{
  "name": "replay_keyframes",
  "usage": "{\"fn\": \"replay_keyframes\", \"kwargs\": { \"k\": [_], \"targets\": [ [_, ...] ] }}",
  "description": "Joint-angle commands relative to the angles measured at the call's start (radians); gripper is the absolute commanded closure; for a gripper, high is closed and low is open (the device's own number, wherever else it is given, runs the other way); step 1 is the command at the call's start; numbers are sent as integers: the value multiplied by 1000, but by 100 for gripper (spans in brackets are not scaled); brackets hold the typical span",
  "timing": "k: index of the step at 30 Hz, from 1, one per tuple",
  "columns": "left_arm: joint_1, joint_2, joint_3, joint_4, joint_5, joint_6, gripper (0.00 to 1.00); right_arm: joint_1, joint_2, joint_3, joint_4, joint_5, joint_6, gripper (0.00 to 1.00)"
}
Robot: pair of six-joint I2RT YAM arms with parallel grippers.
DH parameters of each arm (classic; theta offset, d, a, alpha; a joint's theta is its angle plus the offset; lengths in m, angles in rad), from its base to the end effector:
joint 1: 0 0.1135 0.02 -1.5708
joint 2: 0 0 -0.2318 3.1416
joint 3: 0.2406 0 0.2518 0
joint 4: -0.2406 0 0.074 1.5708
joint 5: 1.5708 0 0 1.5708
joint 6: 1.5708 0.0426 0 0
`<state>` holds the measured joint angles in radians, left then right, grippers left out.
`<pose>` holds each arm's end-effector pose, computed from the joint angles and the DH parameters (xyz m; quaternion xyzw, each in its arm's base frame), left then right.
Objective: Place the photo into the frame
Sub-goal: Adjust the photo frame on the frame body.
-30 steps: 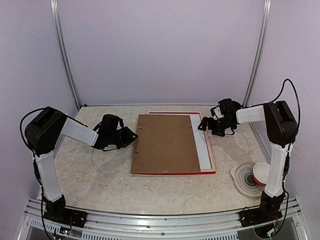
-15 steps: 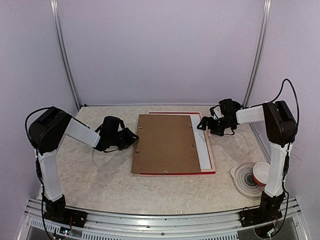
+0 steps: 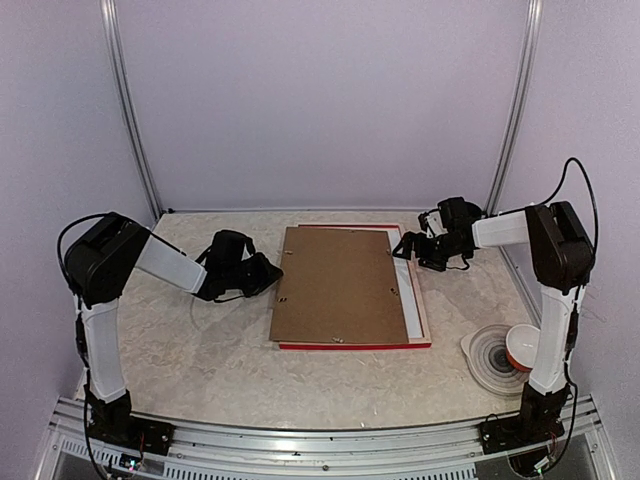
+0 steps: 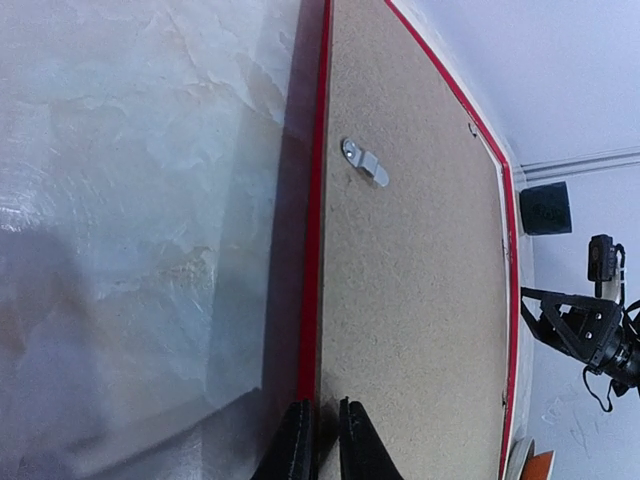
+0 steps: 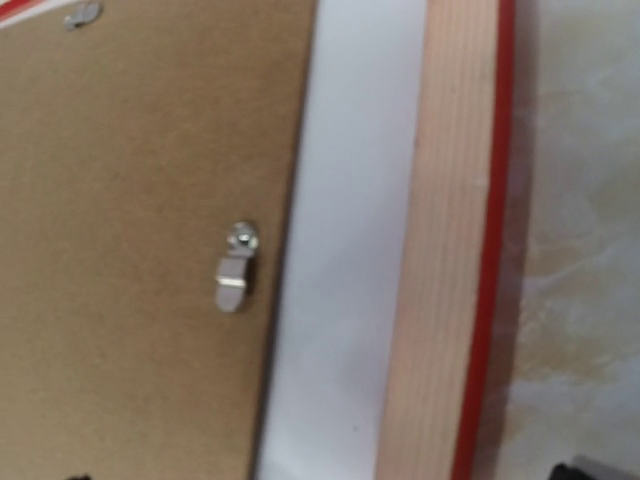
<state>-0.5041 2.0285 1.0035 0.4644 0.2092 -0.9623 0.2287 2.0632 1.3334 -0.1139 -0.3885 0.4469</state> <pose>0.3448 -0.2003 0.0821 -0.1484 0.8591 -0.3900 0.2964 0.4125 0.1126 0.1147 0.0316 0.9191 0.2858 0.2694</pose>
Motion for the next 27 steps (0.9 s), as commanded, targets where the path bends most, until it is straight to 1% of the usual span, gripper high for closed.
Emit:
{"fn": "replay_keyframes", "kwargs": {
  "k": [1, 15, 27],
  "targets": [
    [-18, 28, 47, 45, 9, -5, 89, -9, 19, -7, 19, -22, 6, 1],
    [-43, 63, 94, 53, -22, -23, 89, -7, 28, -14, 34, -49, 20, 1],
    [-69, 60, 78, 79, -52, -28, 90, -3, 32, -22, 46, -66, 27, 1]
  ]
}}
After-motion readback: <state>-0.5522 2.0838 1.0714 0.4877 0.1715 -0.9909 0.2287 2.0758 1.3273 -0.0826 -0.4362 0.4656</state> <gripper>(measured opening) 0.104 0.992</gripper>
